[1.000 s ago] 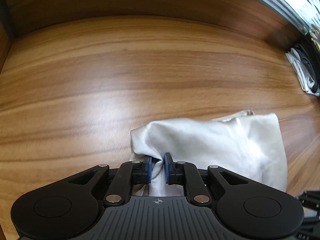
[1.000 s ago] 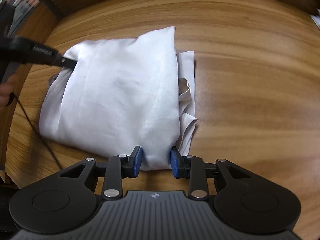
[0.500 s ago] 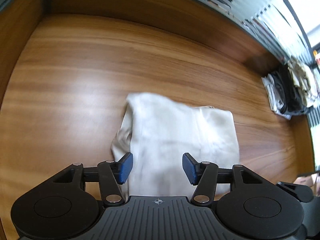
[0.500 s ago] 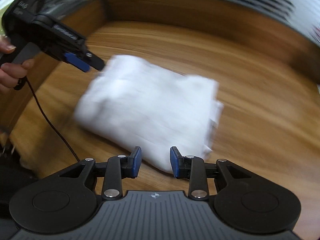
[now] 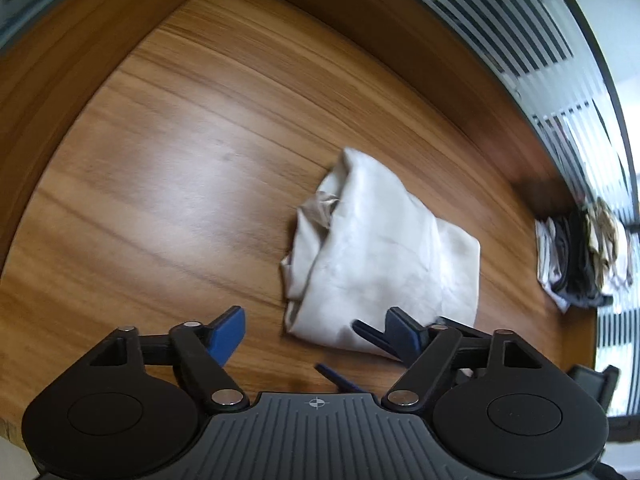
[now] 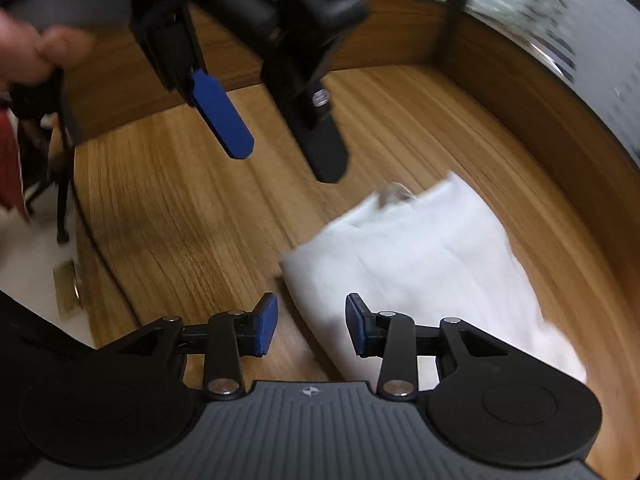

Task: Fold clothes
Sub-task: 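Grasp the folded shirt bundle with both grippers from its sides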

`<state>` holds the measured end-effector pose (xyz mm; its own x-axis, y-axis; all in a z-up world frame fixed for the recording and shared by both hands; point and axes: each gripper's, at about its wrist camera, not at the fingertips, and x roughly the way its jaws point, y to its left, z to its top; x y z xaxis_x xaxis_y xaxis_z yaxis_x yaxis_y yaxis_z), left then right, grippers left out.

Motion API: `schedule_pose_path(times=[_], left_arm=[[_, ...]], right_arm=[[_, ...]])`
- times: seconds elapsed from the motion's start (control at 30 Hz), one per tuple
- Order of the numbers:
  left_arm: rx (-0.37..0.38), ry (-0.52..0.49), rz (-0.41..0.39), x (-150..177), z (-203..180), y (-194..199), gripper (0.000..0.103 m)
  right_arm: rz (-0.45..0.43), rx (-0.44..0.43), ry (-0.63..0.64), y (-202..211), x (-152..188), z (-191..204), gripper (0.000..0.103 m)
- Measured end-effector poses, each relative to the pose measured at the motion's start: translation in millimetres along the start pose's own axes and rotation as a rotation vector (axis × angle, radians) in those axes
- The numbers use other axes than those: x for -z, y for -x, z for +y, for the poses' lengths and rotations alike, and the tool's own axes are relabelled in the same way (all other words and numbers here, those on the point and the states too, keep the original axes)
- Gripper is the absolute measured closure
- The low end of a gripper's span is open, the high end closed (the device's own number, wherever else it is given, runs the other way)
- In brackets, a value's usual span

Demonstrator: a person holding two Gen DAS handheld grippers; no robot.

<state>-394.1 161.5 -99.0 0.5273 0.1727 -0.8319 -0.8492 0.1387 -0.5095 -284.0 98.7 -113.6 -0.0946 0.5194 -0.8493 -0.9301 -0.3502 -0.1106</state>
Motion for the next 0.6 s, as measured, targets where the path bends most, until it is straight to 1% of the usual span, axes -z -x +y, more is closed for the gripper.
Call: schedule_pose_path(times=[0.1,0.17,0.2,0.23,0.33,0.47,0.6], left_arm=[[0.015,0.029,-0.008,6,8,4,0.015],[0.027,0.055,-0.006,10,14,4,0.013],[0.032,0.071,0.000,11,18,3,0.013],[0.038,0.087,0.007,13,21,2,0.013],[0.065,0.136,0.024,14,29,-6,0.013],[0.135,0.187,0.031,10,34,-24,0.012],[0.216,0.243,0.029,4,34,-50,0.012]], right_arm=[[0.021,0.030,0.101,-19,-6,13,0.060],[0.031,0.068,0.165,-28,-7,20,0.062],[0.036,0.087,0.197,-32,-8,23,0.070],[0.042,0.107,0.228,-37,-8,27,0.082],[0.026,0.131,0.253,-35,-6,27,0.095],[-0.027,0.155,0.198,-16,-9,19,0.096],[-0.050,0.166,0.145,0,-15,9,0.096]])
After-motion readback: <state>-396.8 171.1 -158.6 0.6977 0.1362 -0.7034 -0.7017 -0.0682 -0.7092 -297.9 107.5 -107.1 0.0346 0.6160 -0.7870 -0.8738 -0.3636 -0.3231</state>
